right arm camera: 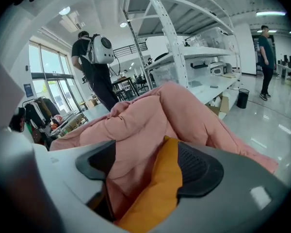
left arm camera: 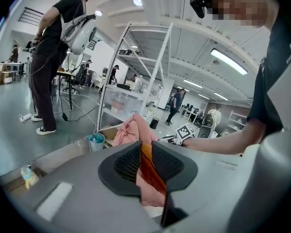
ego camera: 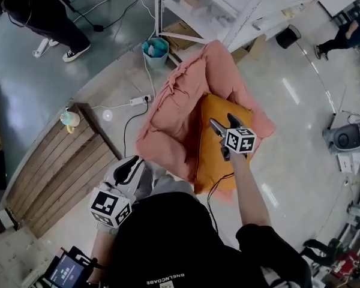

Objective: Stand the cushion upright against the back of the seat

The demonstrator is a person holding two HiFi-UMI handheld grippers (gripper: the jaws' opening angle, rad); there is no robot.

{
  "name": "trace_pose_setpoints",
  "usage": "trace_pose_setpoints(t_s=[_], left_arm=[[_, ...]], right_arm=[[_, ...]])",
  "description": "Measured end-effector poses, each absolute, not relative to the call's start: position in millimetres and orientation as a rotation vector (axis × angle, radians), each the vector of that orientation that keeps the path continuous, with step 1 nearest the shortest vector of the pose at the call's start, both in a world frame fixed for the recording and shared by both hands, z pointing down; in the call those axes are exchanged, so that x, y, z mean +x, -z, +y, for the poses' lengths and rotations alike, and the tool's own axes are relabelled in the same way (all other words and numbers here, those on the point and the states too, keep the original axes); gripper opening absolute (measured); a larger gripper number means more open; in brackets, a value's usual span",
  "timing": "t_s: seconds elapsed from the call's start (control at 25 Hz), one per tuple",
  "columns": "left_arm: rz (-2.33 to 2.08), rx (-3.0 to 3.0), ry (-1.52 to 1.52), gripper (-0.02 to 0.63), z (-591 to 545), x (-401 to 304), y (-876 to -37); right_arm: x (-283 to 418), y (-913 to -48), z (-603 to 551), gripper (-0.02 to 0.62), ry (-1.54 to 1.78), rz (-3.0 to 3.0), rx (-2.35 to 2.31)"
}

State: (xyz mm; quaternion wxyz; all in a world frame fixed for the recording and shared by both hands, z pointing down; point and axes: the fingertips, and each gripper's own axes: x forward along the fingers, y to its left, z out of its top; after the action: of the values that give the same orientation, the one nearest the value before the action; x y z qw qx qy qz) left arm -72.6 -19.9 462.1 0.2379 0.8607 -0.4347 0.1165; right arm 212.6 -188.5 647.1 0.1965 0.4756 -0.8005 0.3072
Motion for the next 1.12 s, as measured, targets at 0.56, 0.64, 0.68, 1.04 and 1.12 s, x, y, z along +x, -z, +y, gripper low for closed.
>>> trace_pose_setpoints(t_s=[0.56,0.64,0.68,1.04,1.12], left_arm=[[-1.269,2.222,-0.391,0.083,-8.7,-76.4,-496.8],[-1.282,2.195,-0.393,0.083,-7.5,-79.2,-500.8],[-1.288,2.182,-0.393,0.083,-6.8,-79.5,-502.8],[-1.305,2.107,-0.423,0.083,-0.9,-78.8,-522.4],[-1.308,2.090,-0.429,0.083,0.4,-80.9,-525.1]], right_arm=[[253.4,-759.0,-250.7,0.470,-0.969,-1.960,1.326],[258.8,-773.1,-257.6,0.474,-0.981,-1.912,1.333],[261.5,-780.4,-260.2,0.477,-0.987,-1.891,1.328],[266.4,-833.1,-265.8,0.472,-1.075,-1.788,1.296],[264.5,-839.1,-265.3,0.457,-1.093,-1.775,1.294]])
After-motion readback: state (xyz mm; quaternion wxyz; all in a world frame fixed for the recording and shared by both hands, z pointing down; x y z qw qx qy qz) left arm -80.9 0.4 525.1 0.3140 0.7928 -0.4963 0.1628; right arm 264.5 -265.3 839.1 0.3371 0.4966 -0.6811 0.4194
